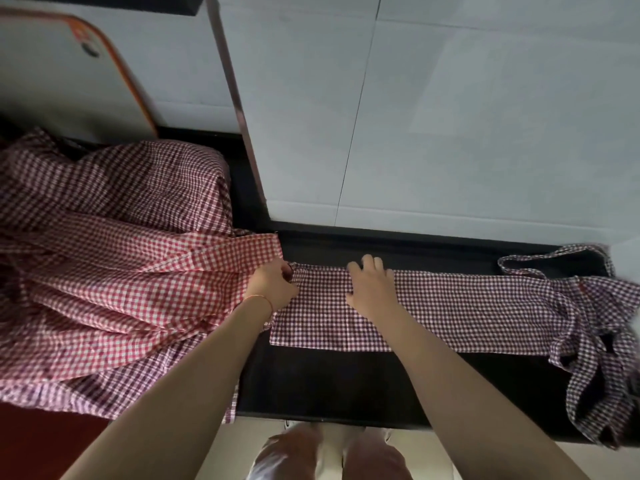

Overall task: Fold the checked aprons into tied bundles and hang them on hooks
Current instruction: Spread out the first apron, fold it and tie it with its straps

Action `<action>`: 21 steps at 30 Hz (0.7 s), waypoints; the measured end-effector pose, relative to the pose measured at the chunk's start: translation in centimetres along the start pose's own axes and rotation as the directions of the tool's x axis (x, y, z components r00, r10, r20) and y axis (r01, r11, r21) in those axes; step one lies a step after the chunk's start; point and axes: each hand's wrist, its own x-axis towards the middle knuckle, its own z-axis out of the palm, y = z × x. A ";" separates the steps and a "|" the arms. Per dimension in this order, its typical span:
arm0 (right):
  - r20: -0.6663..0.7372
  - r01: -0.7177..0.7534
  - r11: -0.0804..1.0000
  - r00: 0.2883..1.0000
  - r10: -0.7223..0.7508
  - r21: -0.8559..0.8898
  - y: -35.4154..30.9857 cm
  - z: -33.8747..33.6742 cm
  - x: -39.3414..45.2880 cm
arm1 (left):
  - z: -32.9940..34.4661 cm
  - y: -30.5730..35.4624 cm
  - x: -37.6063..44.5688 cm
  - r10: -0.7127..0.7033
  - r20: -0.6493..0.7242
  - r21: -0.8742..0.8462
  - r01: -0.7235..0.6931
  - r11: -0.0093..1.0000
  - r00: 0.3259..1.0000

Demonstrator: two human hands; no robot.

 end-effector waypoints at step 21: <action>0.064 -0.019 1.000 0.998 0.020 -0.021 2.0 -1.3 1.7 | 0.4 4.5 4.2 0.152 0.328 0.697 -0.347 0.627 0.932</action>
